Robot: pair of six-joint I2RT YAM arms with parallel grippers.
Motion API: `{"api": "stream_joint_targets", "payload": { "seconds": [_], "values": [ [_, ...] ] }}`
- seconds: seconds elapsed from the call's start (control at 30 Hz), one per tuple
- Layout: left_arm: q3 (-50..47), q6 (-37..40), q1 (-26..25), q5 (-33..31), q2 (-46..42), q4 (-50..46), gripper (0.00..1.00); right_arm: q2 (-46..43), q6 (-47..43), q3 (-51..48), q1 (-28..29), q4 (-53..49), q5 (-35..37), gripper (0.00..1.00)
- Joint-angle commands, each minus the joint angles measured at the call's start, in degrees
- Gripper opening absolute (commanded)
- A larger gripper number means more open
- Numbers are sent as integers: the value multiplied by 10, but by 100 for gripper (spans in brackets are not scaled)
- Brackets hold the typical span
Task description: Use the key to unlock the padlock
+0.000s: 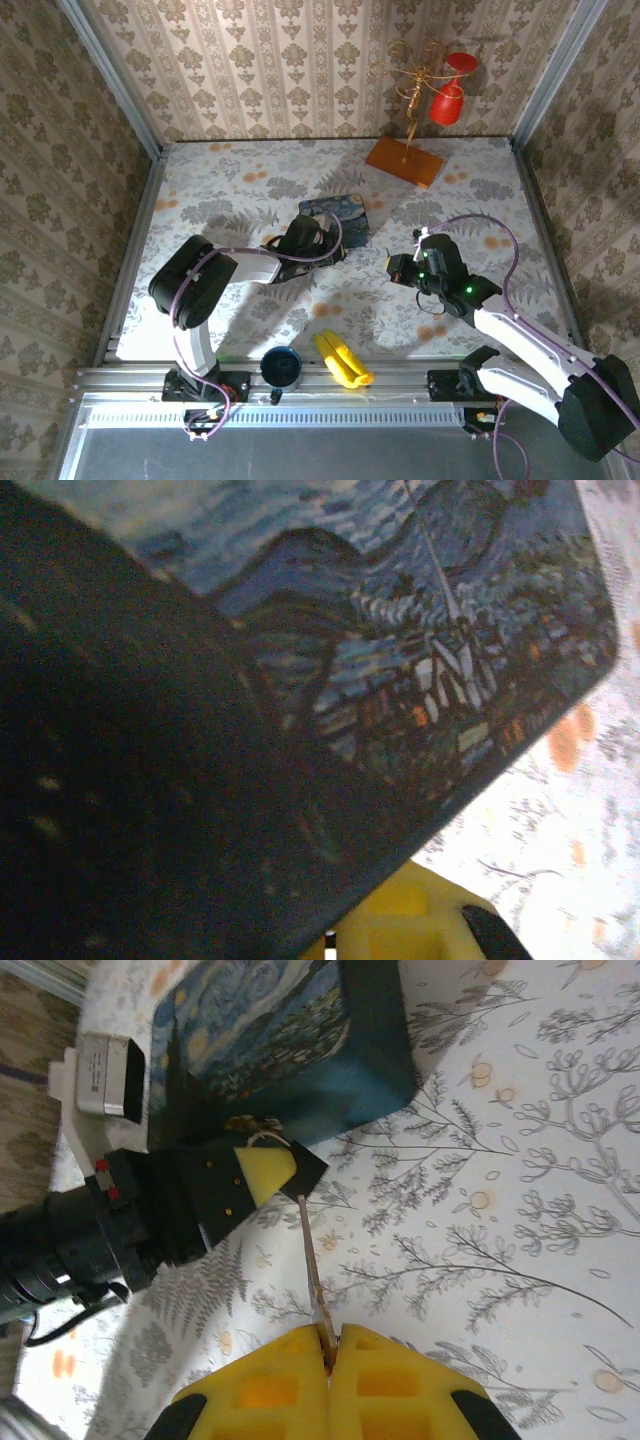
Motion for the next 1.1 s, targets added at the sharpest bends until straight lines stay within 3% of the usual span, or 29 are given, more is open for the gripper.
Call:
{"api": "stream_joint_targets", "payload": {
  "seconds": [0.0,0.23,0.43,0.87,1.07],
  "values": [
    [-12,-46,10,83,-24,70,0,4,33,-44,-29,123,-84,0],
    [-33,-162,37,188,17,270,0,24,23,-86,-48,245,-171,0],
    [-29,-244,42,229,67,395,0,65,14,-102,-49,342,-214,0],
    [-39,-273,47,237,86,435,0,204,-3,-104,-62,464,-258,0],
    [-53,-230,48,217,73,359,0,221,2,-106,-76,431,-218,0]
  ]
}}
